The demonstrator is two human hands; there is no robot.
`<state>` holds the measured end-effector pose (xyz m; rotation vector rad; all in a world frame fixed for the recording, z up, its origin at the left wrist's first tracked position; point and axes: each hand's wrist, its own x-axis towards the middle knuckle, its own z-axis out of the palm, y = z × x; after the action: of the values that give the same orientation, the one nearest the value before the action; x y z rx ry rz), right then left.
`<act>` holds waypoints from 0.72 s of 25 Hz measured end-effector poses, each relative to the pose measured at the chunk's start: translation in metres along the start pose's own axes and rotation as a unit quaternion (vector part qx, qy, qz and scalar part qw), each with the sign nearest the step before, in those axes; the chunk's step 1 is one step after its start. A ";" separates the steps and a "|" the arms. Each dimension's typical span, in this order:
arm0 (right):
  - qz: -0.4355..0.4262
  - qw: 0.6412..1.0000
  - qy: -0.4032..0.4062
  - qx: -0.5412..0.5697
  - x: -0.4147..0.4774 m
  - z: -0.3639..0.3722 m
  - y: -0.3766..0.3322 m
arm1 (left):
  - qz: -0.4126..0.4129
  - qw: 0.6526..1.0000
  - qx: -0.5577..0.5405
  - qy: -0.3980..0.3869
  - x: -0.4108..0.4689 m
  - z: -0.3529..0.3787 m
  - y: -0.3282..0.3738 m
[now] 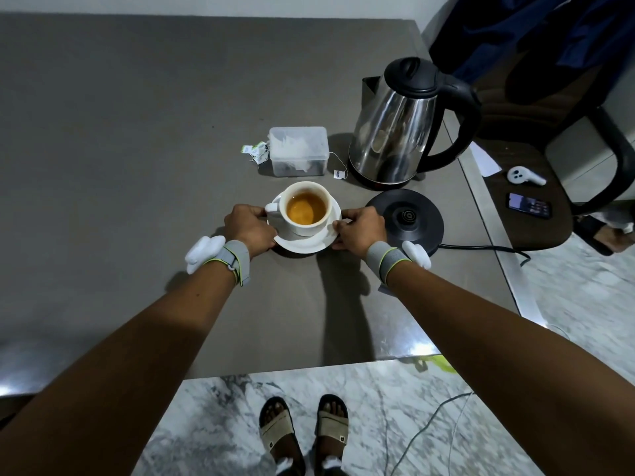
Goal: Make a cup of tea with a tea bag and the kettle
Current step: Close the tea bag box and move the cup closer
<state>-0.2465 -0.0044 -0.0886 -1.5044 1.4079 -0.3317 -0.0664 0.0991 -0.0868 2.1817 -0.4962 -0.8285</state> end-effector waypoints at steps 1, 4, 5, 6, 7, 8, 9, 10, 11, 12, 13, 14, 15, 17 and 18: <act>-0.007 1.000 -0.006 0.001 -0.006 0.002 -0.007 | -0.002 1.000 -0.002 0.009 -0.006 -0.009 0.001; -0.028 0.999 -0.015 -0.026 -0.011 0.006 -0.023 | 0.003 1.000 0.012 0.023 -0.013 -0.027 0.007; -0.039 0.999 -0.018 -0.030 -0.012 0.009 -0.033 | 0.010 0.999 0.017 0.030 -0.014 -0.037 0.010; -0.046 0.998 -0.023 -0.024 -0.015 0.012 -0.042 | 0.015 0.999 0.018 0.037 -0.015 -0.048 0.011; -0.058 0.998 -0.031 -0.013 -0.024 0.025 -0.063 | 0.018 0.999 0.012 0.049 -0.016 -0.074 0.012; -0.062 0.997 -0.038 -0.002 -0.028 0.032 -0.073 | 0.021 0.998 0.006 0.052 -0.015 -0.088 0.012; -0.068 0.997 -0.039 0.004 -0.028 0.038 -0.081 | 0.025 0.998 0.003 0.053 -0.011 -0.098 0.014; -0.072 0.997 -0.042 0.006 -0.028 0.042 -0.086 | 0.029 0.998 0.002 0.051 -0.009 -0.105 0.014; -0.074 0.996 -0.041 0.005 -0.028 0.049 -0.092 | 0.034 0.998 0.001 0.048 -0.007 -0.114 0.014; -0.077 0.996 -0.042 0.006 -0.028 0.052 -0.095 | 0.037 0.998 0.002 0.045 -0.006 -0.119 0.013; -0.084 0.995 -0.043 0.010 -0.031 0.065 -0.106 | 0.038 0.998 0.000 0.047 -0.001 -0.136 0.010; -0.088 0.995 -0.044 0.014 -0.034 0.077 -0.116 | 0.037 0.998 -0.004 0.049 0.005 -0.152 0.006; -0.095 0.994 -0.041 0.018 -0.036 0.095 -0.130 | 0.037 0.998 -0.010 0.048 0.013 -0.172 0.002; -0.094 0.994 -0.037 0.029 -0.038 0.124 -0.150 | 0.039 0.998 -0.022 0.041 0.032 -0.202 -0.005; -0.090 0.995 -0.039 0.036 -0.039 0.142 -0.159 | 0.041 0.998 -0.021 0.037 0.042 -0.219 -0.010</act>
<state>-0.0563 0.0659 -0.0121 -1.5711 1.1900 -0.4254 0.1161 0.1917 0.0020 2.1312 -0.5232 -0.7054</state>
